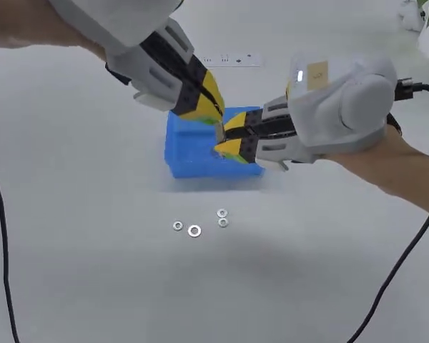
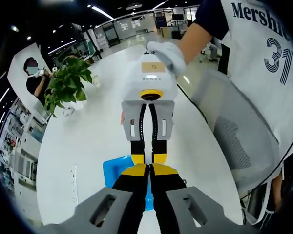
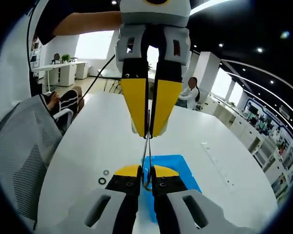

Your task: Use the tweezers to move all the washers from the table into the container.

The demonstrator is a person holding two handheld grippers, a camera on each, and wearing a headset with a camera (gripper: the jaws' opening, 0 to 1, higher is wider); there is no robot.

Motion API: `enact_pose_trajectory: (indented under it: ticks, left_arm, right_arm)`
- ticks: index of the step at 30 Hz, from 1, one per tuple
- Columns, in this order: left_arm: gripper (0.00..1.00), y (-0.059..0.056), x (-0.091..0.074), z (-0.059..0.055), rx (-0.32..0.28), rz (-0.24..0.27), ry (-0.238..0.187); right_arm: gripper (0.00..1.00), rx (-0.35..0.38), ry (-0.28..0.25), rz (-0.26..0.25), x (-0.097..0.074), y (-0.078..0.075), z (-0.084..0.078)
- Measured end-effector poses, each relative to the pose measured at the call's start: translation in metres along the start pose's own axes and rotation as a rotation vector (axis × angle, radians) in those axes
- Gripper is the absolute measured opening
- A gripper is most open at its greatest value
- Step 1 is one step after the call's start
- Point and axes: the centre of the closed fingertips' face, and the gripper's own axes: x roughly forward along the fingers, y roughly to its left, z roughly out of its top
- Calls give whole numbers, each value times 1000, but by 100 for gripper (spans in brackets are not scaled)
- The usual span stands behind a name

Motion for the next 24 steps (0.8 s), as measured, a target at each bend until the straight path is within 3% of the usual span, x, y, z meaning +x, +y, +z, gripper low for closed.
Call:
enact_pose_trajectory:
  ticks: [8, 16, 24]
  left_arm:
    - [6, 24, 7, -12, -10, -3, -13]
    - [6, 52, 32, -37, -44, -30, -19]
    - [6, 61, 57, -64, -67, -61, -11]
  right_arm:
    - [10, -2, 7, -5, 12, -23, -9]
    - [10, 44, 24, 0, 31, -45, -36]
    - [10, 88, 54, 20, 54, -52, -68]
